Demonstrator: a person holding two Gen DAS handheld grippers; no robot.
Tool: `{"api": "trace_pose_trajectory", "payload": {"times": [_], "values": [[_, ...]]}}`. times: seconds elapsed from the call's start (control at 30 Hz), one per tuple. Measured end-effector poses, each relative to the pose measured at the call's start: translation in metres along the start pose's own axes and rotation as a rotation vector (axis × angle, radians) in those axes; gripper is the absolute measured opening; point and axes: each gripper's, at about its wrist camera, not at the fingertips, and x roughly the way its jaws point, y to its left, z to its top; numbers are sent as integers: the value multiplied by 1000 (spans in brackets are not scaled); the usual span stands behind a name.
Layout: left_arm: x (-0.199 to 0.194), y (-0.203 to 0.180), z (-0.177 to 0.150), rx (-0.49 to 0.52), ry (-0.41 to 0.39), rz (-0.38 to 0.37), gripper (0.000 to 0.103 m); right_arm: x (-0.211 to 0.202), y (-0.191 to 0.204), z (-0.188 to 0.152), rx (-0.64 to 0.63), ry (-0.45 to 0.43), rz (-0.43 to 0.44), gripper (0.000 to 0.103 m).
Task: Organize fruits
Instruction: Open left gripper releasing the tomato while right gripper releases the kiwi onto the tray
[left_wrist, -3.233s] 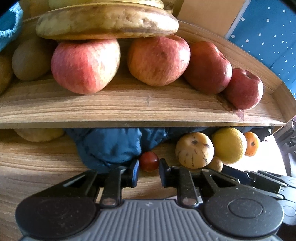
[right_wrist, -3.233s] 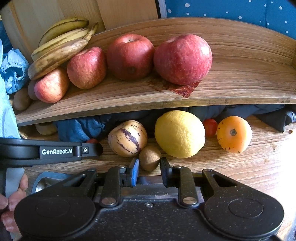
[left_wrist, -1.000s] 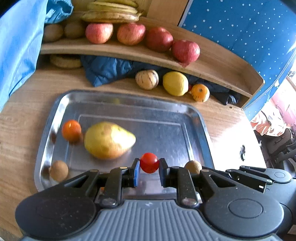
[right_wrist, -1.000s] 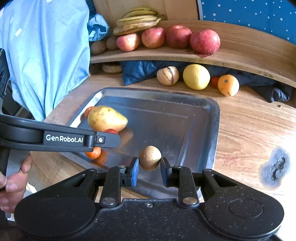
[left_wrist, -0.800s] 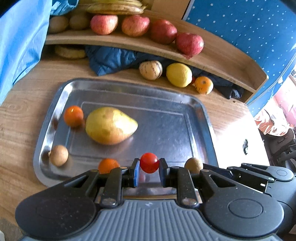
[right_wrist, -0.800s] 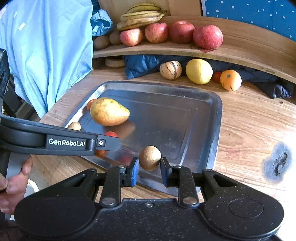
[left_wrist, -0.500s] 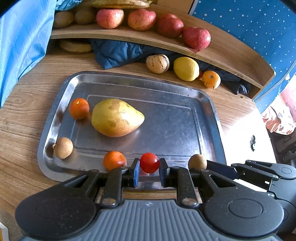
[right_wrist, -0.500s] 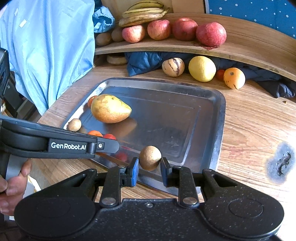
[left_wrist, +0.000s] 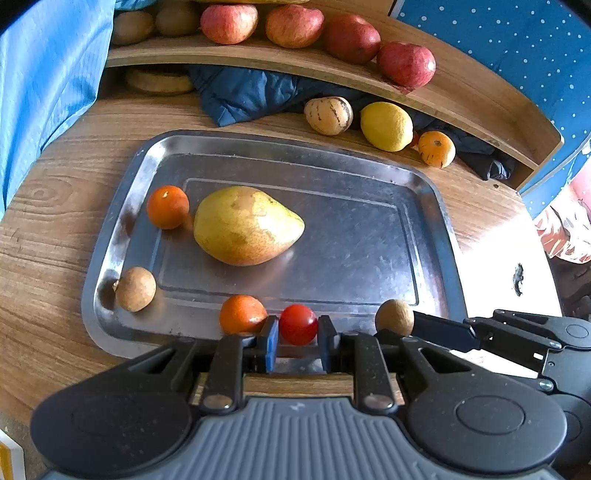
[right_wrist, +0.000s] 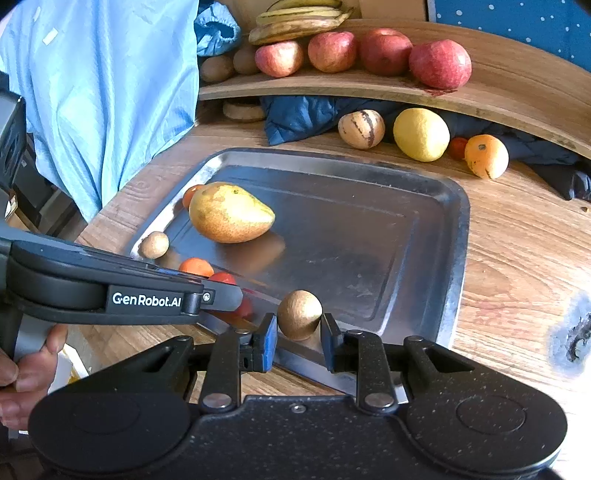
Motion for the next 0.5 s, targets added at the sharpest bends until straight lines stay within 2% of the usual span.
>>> {"api": "trace_pose_trajectory", "payload": {"times": [0.3,0.5], "values": [[-4,-2,-4,-7,-4,-1,25,-4,2,-5,-7,5,2,30],[-12,-8,-7,-2,-26,4,43,-15,-2,-11,-2,-14,-8,42]]}}
